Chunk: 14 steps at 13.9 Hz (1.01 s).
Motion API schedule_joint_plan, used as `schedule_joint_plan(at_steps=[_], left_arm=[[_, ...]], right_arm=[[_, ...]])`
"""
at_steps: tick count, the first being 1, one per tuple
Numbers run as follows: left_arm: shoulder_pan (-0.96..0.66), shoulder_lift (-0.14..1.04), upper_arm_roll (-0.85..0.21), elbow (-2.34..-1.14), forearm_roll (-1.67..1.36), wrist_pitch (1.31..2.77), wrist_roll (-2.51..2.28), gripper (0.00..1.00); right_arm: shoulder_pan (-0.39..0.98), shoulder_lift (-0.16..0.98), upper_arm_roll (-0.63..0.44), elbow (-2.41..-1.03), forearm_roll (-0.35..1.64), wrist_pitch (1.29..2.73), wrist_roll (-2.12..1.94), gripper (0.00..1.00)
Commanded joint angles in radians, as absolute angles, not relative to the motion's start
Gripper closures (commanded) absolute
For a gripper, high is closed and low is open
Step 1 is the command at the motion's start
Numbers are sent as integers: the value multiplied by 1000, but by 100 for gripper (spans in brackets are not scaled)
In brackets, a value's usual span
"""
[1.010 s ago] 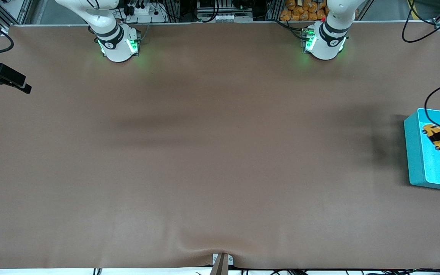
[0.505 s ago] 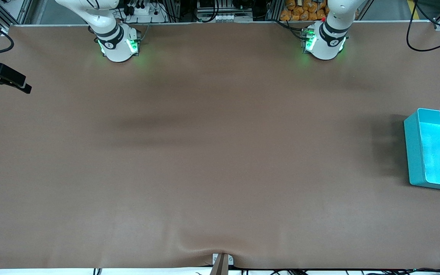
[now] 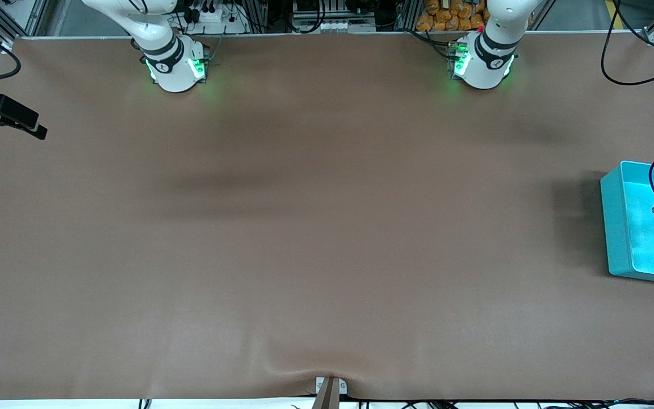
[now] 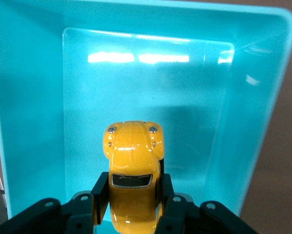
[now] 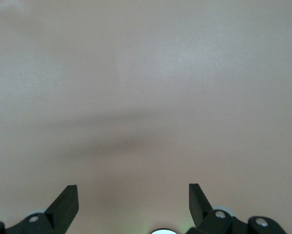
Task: Wind and store yellow beetle car
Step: 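Lower the held car onto the teal bin's floor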
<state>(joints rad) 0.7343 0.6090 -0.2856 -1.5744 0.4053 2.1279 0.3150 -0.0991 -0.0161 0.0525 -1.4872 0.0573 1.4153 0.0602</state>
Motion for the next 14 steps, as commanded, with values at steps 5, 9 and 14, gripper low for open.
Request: schedule_joint_plan(at_steps=[5, 9, 14], left_arm=[[765, 684, -296, -1548, 463, 2210, 354, 100], [767, 704, -296, -1548, 462, 2224, 425, 100], [779, 709, -296, -1552, 462, 2224, 465, 100]], right_arm=[[-114, -17, 67, -1494, 44, 1424, 61, 0], [-112, -17, 67, -1494, 44, 1422, 61, 0], [-115, -15, 67, -1494, 44, 1425, 61, 0]])
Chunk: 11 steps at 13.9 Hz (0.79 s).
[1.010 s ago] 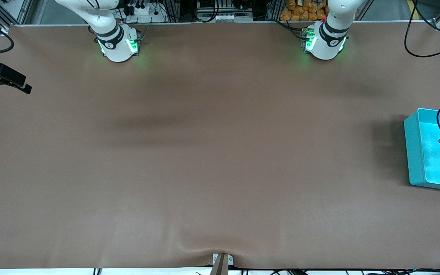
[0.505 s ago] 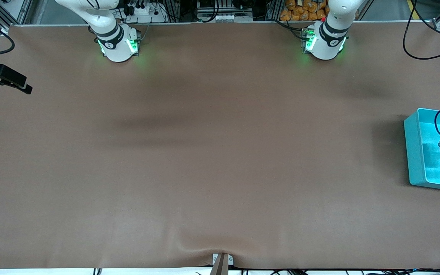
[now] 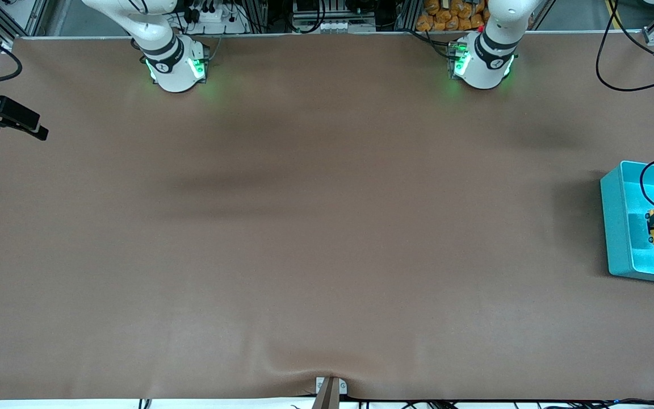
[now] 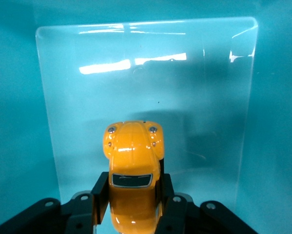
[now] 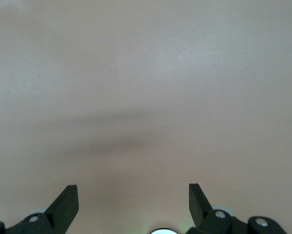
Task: Wind and store yellow beetle car
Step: 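Lower the held car onto the teal bin's floor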
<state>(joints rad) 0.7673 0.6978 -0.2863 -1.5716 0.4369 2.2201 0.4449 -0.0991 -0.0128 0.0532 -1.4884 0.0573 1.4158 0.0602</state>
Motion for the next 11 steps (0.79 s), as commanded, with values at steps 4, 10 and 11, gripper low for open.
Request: schedule_joint_plan(at_steps=[4, 10, 11], left_arm=[[781, 713, -296, -1560, 463, 2224, 497, 100], [801, 726, -296, -1577, 463, 2226, 520, 100], [801, 733, -296, -1577, 463, 2233, 520, 100]], right_arm=[[-114, -15, 67, -1493, 44, 1424, 61, 0], [-115, -17, 67, -1493, 44, 1420, 61, 0], [-114, -17, 67, -1493, 44, 1419, 61, 0]])
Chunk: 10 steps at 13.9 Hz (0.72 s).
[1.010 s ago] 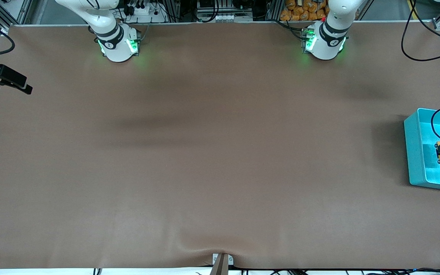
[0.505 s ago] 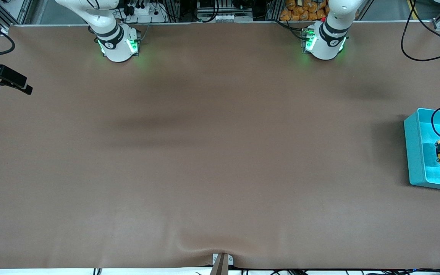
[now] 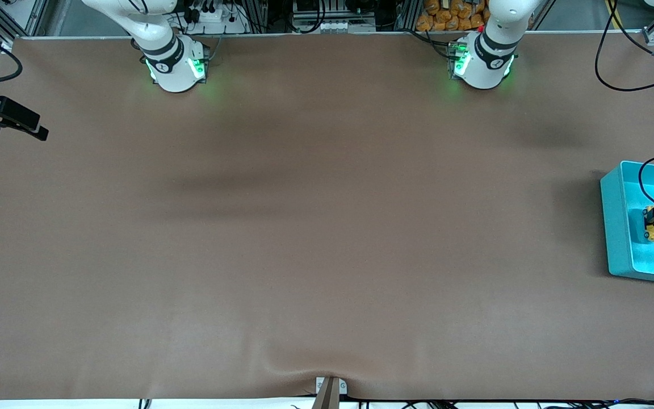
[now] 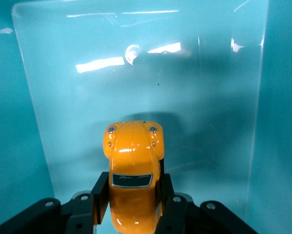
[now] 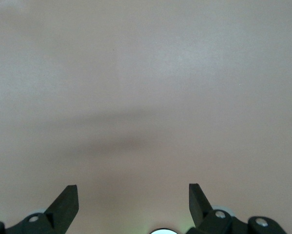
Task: Wind and store yellow beetle car
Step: 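Lower the held car onto the teal bin's floor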
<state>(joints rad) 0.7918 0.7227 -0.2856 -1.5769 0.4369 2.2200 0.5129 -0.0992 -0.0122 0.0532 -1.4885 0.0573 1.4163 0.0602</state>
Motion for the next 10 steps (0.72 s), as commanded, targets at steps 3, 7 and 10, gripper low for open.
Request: schedule_joint_plan(at_steps=[3, 7, 10], left_arm=[[801, 749, -290, -1577, 463, 2264, 520, 100], [799, 752, -290, -1578, 463, 2267, 520, 0], [799, 741, -290, -1580, 463, 2266, 518, 0]], right_arm=[[-114, -17, 67, -1493, 44, 1419, 61, 0], [-114, -17, 67, -1493, 49, 1422, 61, 0], [-114, -17, 67, -1493, 49, 1424, 61, 0]])
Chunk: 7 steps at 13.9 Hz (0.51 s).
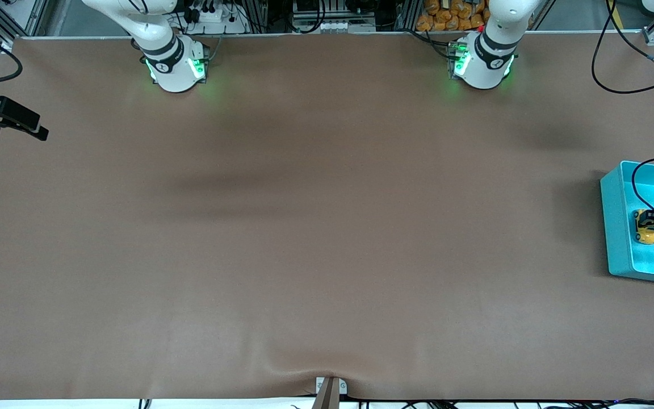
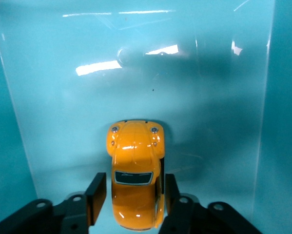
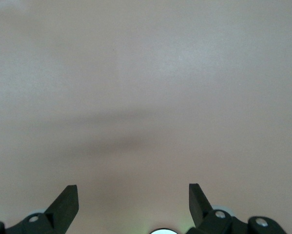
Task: Wind and store yellow beetle car
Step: 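Lower the held car onto the teal bin's floor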
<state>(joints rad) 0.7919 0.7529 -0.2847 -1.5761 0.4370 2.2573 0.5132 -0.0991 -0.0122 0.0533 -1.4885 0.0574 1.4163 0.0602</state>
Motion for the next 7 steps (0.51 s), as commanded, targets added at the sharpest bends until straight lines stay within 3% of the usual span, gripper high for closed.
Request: schedule_joint_plan(at_steps=[1, 7], left_arm=[[796, 736, -291, -1580, 463, 2266, 517, 0], [790, 631, -360, -1611, 462, 2255, 499, 0]], right_arm=[[-114, -15, 67, -1493, 49, 1425, 61, 0], [-114, -15, 67, -1493, 51, 1427, 61, 0]])
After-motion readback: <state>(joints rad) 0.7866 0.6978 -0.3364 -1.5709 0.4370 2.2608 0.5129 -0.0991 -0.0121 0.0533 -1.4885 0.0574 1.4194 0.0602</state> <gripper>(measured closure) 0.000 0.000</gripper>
